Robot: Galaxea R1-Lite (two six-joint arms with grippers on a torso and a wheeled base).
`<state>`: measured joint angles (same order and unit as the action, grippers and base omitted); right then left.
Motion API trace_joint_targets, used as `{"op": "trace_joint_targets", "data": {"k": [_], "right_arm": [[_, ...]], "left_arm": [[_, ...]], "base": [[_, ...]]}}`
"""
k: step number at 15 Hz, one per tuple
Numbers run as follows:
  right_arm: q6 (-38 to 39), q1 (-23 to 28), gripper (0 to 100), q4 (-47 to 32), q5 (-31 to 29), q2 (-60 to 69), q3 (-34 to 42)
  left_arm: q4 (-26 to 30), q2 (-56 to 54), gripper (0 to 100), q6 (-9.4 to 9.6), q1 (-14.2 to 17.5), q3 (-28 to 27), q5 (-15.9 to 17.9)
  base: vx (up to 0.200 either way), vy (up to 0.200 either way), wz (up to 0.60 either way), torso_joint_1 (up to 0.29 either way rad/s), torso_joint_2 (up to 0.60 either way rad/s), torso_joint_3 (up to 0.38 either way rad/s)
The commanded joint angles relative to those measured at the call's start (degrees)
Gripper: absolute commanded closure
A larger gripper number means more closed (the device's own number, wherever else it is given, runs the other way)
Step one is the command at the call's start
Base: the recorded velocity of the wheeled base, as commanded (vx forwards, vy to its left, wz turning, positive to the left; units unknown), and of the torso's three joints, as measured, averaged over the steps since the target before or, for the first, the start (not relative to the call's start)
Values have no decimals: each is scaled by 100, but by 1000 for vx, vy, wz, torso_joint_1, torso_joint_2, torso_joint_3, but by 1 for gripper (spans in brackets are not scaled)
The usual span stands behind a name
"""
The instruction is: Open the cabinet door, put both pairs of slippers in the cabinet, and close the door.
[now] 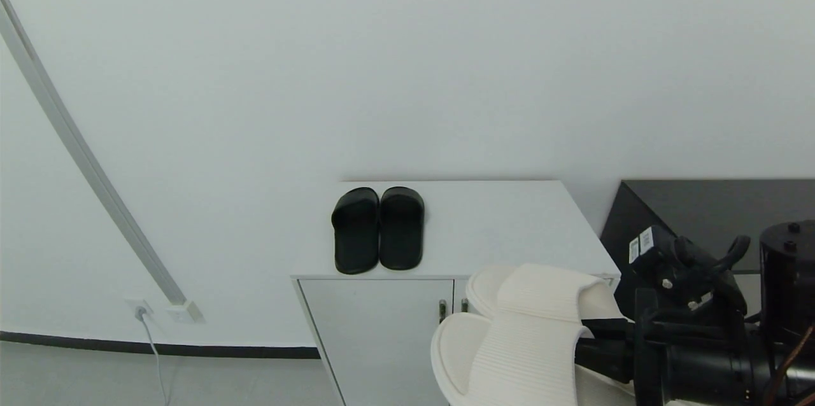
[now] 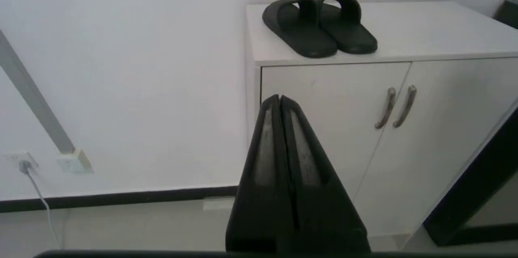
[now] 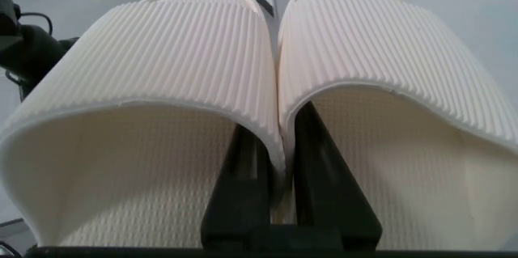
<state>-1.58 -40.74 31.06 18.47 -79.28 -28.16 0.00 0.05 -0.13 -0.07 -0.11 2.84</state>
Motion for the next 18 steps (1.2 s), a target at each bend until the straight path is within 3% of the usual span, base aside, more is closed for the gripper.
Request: {"op": "trace_joint_targets", "data": {"k": [1,18], "right_arm": [[-96,-13,100,23,-1,-27,47],[-123,-13,100,23,-28,-167,56]], "left_arm": [[0,4,100,-4,-1,2,-3],[0,4,100,-22,-1,2,-12]], "base": [[0,0,0,0,0,0],[0,0,0,-18,39,22]]}}
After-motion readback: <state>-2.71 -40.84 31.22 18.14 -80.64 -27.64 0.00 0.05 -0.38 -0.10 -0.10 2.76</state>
